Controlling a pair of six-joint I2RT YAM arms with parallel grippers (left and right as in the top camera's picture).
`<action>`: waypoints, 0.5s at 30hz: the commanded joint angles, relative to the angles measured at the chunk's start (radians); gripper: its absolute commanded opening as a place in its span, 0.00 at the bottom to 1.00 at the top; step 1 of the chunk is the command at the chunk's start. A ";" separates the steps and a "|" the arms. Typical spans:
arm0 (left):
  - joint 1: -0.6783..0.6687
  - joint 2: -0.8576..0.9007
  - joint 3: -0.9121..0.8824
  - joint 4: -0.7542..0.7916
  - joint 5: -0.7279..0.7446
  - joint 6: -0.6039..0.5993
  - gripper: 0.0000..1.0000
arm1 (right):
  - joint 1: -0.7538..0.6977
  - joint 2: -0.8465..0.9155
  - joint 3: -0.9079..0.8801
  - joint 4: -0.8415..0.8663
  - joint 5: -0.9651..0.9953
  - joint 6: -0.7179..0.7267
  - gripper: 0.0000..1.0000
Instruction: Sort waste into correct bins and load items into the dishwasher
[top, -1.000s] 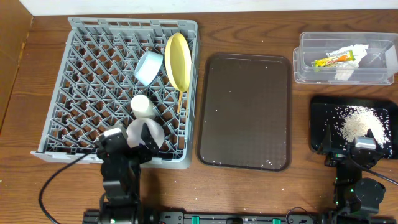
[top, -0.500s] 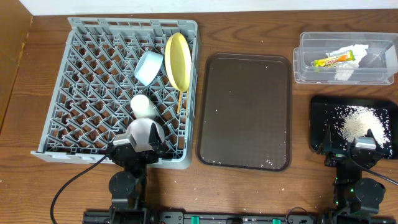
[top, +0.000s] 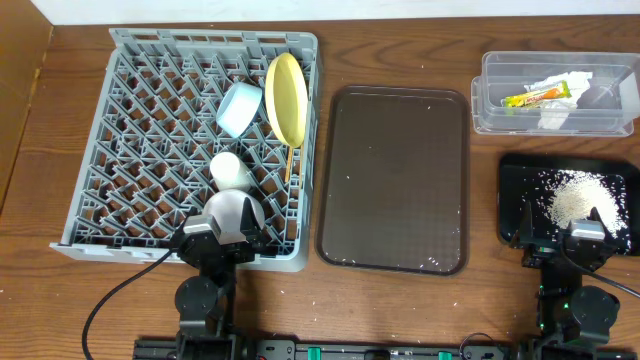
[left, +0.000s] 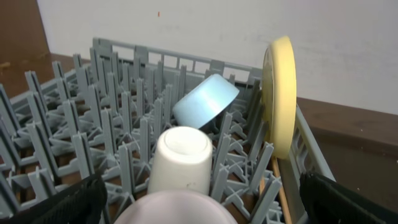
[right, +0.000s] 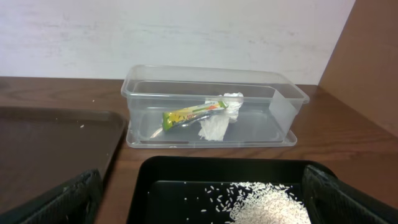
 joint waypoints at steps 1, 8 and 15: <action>-0.004 -0.010 -0.024 0.040 0.040 0.046 1.00 | 0.005 -0.006 -0.005 -0.001 -0.005 0.010 0.99; -0.004 -0.010 -0.024 0.183 0.104 0.043 1.00 | 0.005 -0.006 -0.005 -0.001 -0.005 0.009 0.99; -0.004 -0.010 -0.024 -0.037 0.039 0.043 1.00 | 0.005 -0.006 -0.005 -0.001 -0.005 0.009 0.99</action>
